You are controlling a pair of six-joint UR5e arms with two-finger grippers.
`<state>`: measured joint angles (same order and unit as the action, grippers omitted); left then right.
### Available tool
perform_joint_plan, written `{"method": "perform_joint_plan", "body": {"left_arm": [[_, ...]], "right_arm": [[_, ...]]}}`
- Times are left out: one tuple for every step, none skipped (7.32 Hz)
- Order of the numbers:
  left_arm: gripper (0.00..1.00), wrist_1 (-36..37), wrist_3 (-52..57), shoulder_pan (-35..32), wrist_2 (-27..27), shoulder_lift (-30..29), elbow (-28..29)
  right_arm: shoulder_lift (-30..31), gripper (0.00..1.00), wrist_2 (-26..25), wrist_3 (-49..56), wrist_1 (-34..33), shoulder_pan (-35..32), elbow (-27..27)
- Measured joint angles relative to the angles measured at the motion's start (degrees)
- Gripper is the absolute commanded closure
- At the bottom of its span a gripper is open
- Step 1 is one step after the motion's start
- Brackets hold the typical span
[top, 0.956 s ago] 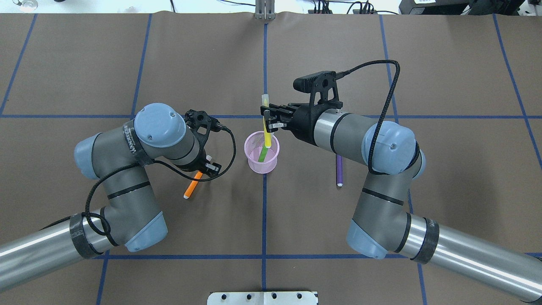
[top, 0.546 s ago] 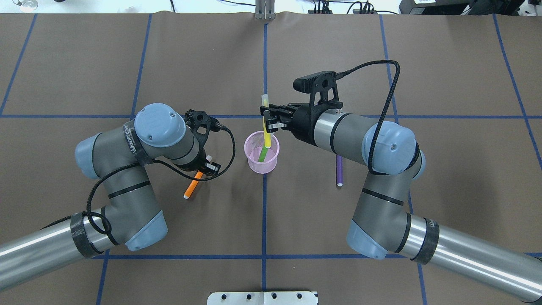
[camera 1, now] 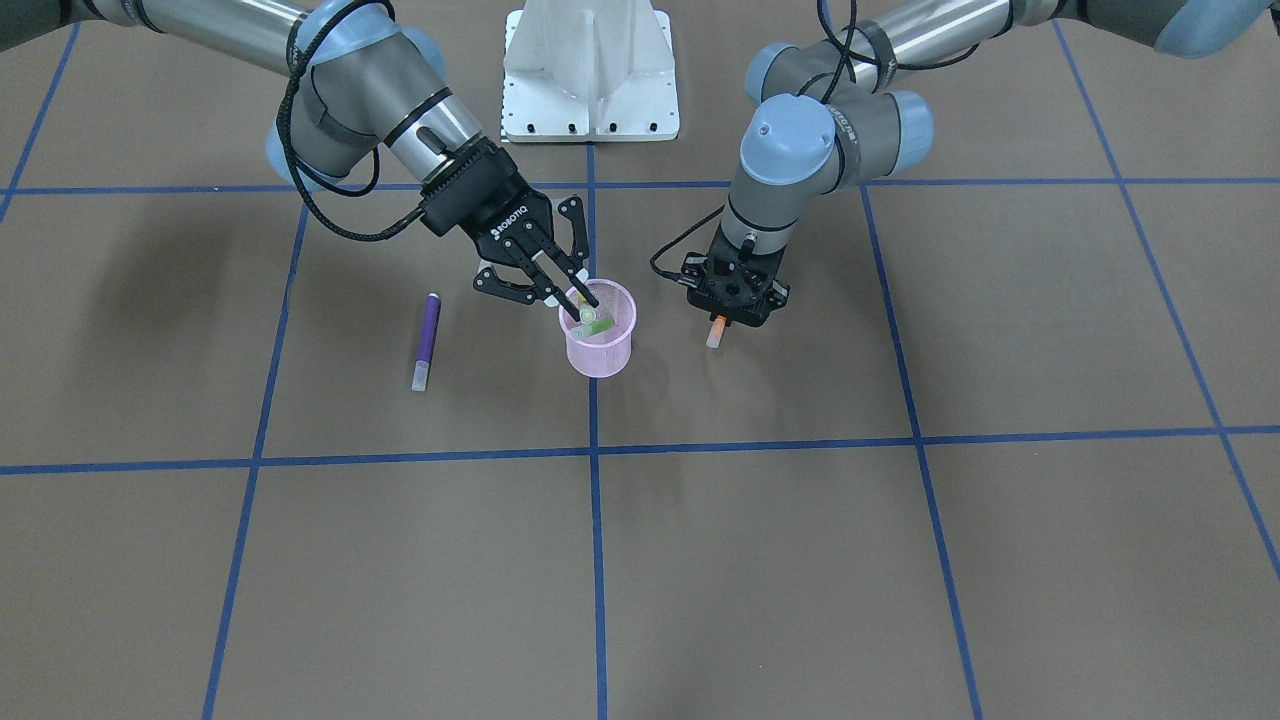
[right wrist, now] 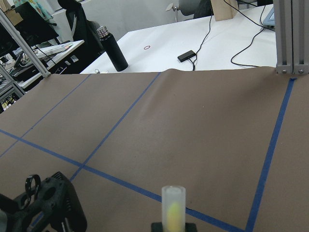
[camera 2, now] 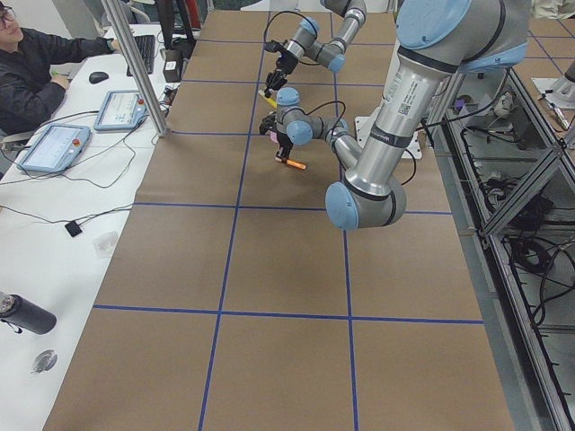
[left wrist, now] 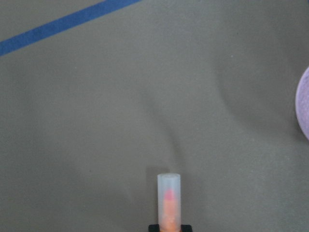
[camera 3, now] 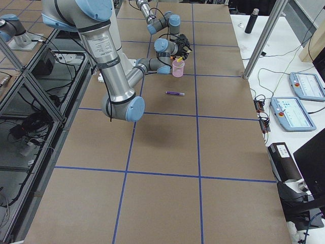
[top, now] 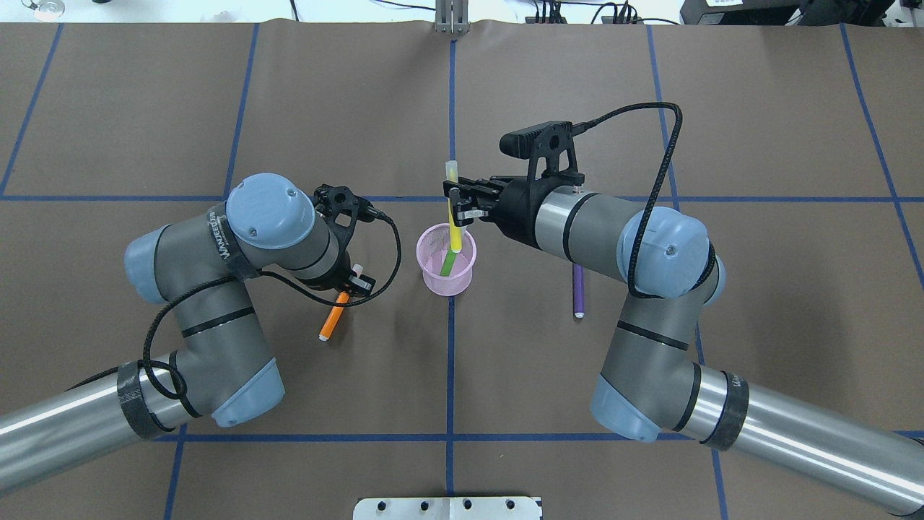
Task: Collect pens into pen holder
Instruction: 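Grasp orange marker with left gripper while right holds highlighter above cup, then drop highlighter into cup with right gripper while left lifts orange marker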
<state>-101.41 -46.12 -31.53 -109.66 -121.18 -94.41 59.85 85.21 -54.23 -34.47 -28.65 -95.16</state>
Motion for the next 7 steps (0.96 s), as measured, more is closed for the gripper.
{"method": "perform_joint_plan", "body": {"left_arm": [[1.0,0.2,0.0,-1.3,-0.7,0.0,-1.9],[1.0,0.6,0.0,-3.3,-2.5,0.0,-3.5],[1.0,0.9,0.0,-5.5,-4.9,0.0,-4.2],[1.0,1.1,0.0,-6.8,-6.2,0.1,-4.4],[1.0,1.2,0.0,-7.5,-6.8,0.1,-4.5],[1.0,1.2,0.0,-7.9,-7.0,0.1,-4.5],[1.0,1.2,0.0,-8.1,-7.1,0.1,-4.7]], "right_arm": [[0.0,1.0,-0.6,0.0,0.0,0.3,0.1],[0.0,1.0,-1.9,0.0,0.0,0.9,0.3],[-0.4,1.0,-3.0,0.0,0.0,1.5,0.9],[-1.1,1.0,-3.8,0.0,0.0,2.1,1.8],[-1.6,0.68,-4.5,0.2,0.0,2.9,2.7],[-1.6,0.01,-5.0,0.3,0.0,3.6,3.1],[-1.6,0.0,-5.4,0.3,0.1,4.1,3.5]]}}
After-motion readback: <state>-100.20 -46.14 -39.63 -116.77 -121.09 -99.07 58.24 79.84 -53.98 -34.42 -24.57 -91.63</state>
